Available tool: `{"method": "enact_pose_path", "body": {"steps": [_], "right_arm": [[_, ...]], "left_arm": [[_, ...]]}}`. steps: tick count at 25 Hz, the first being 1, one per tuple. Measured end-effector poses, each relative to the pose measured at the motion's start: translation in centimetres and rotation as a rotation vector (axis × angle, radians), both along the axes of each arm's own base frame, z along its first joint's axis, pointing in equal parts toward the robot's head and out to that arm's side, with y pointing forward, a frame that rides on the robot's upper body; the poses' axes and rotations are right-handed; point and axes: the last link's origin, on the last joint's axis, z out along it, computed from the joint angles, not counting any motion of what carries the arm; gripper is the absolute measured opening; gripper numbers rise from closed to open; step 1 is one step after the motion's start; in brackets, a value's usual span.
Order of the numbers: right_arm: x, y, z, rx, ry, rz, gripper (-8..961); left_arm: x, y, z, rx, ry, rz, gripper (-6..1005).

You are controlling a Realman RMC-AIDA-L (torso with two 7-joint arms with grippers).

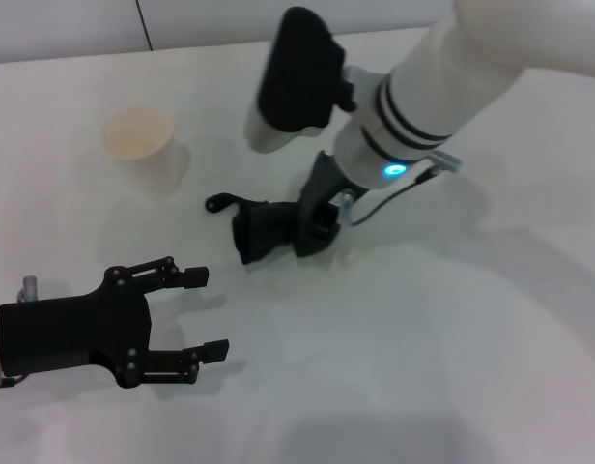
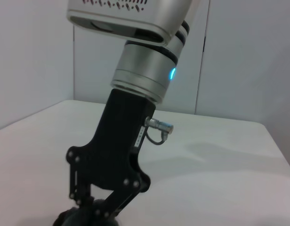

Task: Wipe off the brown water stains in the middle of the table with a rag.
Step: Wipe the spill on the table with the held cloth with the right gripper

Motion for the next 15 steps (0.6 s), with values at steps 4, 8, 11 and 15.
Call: {"method": "enact_pose_path", "body": {"steps": [4, 8, 11, 15], "right_arm": [[1.2, -0.6, 0.8, -0.020, 0.004, -0.038, 106], [2.2, -1.2, 1.7, -0.034, 0.019, -0.060, 107], [2.7, -1.6, 2.8, -0.045, 0.045, -0.059, 107], [3.9, -2.0, 4.4, -0.051, 0.075, -0.080, 108]], "left_arm": [[0.0, 0.0, 0.0, -0.001, -0.003, 0.001, 859], [0.1, 0.1, 0.1, 0.005, -0.008, 0.003, 859], [0.1, 0.1, 0.1, 0.007, -0.009, 0.004, 859], [0.1, 0.1, 0.1, 0.009, -0.010, 0.004, 859]]}}
